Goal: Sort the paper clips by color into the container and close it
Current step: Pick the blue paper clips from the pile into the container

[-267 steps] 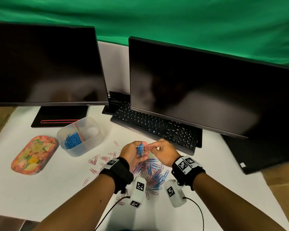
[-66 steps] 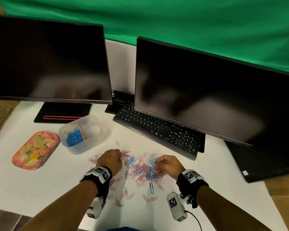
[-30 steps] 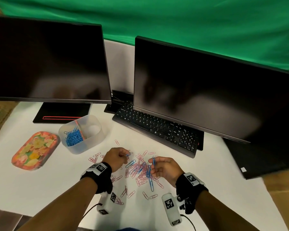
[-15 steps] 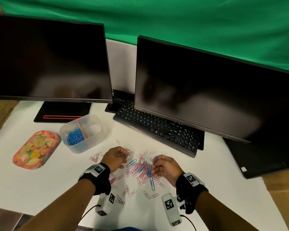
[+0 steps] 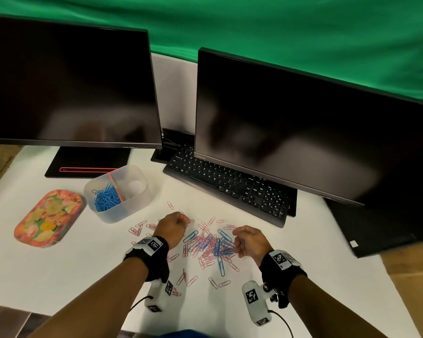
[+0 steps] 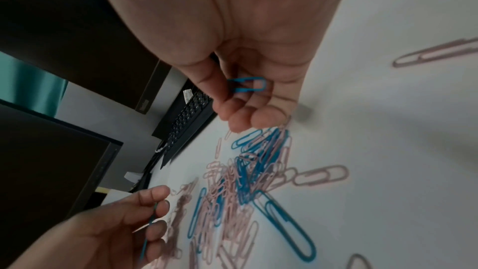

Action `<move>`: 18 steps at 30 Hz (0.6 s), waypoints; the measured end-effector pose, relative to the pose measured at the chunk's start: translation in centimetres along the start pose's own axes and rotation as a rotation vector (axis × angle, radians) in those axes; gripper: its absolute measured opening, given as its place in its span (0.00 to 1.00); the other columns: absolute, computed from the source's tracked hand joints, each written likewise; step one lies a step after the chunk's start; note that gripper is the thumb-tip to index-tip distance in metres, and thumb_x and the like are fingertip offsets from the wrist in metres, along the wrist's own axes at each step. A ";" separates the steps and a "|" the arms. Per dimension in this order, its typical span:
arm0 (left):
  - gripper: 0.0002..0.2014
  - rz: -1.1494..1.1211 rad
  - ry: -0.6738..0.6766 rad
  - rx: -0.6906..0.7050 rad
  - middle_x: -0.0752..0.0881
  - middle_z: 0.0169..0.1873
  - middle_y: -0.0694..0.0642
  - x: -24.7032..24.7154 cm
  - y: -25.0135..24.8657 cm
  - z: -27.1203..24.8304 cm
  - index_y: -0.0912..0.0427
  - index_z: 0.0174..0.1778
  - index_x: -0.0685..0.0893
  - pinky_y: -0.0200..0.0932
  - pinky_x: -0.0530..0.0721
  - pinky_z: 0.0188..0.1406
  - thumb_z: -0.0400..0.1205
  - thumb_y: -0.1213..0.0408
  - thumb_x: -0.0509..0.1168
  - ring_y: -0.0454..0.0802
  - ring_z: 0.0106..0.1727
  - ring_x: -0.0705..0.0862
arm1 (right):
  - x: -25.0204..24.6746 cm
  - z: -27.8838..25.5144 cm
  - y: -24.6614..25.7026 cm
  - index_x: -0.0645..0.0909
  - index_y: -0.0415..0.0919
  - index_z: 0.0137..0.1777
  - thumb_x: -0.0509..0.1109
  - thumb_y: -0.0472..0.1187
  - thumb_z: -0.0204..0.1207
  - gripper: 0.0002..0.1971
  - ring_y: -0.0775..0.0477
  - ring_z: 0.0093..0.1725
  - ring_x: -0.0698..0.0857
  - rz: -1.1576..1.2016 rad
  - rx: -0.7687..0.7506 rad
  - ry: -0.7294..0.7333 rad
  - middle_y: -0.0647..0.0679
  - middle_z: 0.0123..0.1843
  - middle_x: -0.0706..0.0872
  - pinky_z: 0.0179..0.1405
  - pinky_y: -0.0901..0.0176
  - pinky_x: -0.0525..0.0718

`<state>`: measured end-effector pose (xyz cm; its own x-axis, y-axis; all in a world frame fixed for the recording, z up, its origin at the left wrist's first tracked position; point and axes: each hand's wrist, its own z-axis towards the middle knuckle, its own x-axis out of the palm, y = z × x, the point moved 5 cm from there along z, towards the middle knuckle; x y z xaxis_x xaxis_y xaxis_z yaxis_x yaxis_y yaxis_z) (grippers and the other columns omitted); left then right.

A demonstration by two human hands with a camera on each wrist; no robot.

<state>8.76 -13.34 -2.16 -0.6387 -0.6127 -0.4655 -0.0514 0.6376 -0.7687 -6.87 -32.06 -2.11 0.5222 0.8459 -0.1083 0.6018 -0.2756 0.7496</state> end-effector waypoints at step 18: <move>0.05 0.580 0.047 0.151 0.85 0.45 0.54 1.4 -0.7 -0.5 0.57 0.46 0.83 0.46 0.85 0.49 0.81 0.65 0.62 0.54 0.47 0.84 | 3.3 1.5 2.5 0.80 0.41 0.62 0.63 0.36 0.79 0.13 0.43 0.61 0.82 -1.213 -0.224 -0.079 0.42 0.62 0.80 0.57 0.56 0.82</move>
<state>7.51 -14.43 -2.06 -0.5636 -0.1610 -0.8102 0.4235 0.7859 -0.4507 -2.76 -30.63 -1.59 -0.2618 0.4675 -0.8443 0.6093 0.7585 0.2311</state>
